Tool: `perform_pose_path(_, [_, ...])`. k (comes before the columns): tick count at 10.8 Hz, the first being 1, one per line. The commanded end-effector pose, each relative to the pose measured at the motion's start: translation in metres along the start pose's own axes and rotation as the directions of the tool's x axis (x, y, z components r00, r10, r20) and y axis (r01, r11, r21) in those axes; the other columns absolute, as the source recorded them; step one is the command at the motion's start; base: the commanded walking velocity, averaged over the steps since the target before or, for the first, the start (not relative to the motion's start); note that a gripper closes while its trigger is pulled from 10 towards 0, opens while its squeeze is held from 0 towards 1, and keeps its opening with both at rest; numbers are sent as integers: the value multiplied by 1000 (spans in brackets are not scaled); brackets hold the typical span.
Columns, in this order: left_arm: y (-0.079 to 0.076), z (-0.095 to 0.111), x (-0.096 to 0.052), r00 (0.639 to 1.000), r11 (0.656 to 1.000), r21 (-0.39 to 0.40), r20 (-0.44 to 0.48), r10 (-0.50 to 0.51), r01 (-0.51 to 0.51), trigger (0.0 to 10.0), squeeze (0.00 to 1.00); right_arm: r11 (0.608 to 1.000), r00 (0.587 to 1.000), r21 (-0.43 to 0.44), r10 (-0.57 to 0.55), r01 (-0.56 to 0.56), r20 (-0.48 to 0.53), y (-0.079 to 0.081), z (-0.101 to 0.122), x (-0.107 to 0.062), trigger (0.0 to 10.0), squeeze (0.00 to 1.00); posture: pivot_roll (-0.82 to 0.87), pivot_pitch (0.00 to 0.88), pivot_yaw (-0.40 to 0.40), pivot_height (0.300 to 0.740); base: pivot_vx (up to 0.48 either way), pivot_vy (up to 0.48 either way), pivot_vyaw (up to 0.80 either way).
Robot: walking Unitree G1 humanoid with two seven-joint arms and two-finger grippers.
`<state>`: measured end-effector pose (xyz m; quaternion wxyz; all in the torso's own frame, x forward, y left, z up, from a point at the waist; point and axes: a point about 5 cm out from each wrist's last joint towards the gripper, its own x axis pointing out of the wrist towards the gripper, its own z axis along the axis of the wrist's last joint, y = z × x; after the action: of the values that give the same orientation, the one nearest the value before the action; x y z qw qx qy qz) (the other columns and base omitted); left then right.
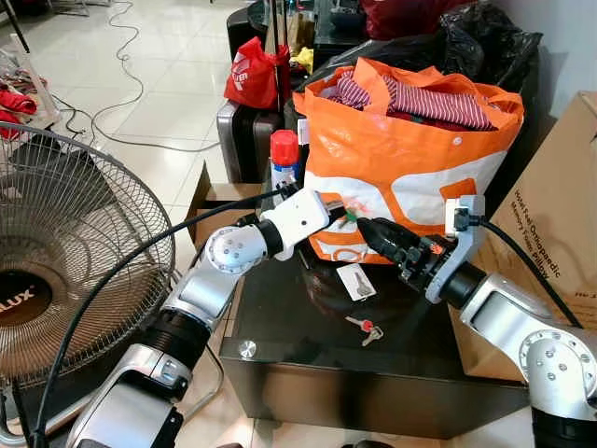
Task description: Hang keys on a hook
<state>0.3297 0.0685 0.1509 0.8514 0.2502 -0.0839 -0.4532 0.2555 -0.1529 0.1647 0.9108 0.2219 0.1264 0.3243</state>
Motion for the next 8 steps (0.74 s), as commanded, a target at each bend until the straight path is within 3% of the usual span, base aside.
perform_pose_path(1, [3,1,-1,1000,1000,4,3,-6,6,0,0,1000,1000,-25,13,-13,5,3,2,-2,10000,1000,-91,0,25,740,0,0,0])
perform_pose_path(5, [-3,-17,-14,970,979,2,-137,-200,202,0,0,976,995,-212,-61,43,-79,-5,-5,-14,10000,1000,-88,0,34,740,0,0,0])
perform_pose_path(7, [9,-22,-26,937,954,-129,-194,-291,270,0,0,915,986,-402,-48,-21,-160,1,-12,-16,10000,1000,-80,0,31,740,0,0,0])
perform_pose_path(8, [21,-20,-37,881,914,-106,-246,-405,391,0,0,874,980,-479,-22,-77,-198,7,-15,-12,10000,1000,-70,0,33,740,0,0,0])
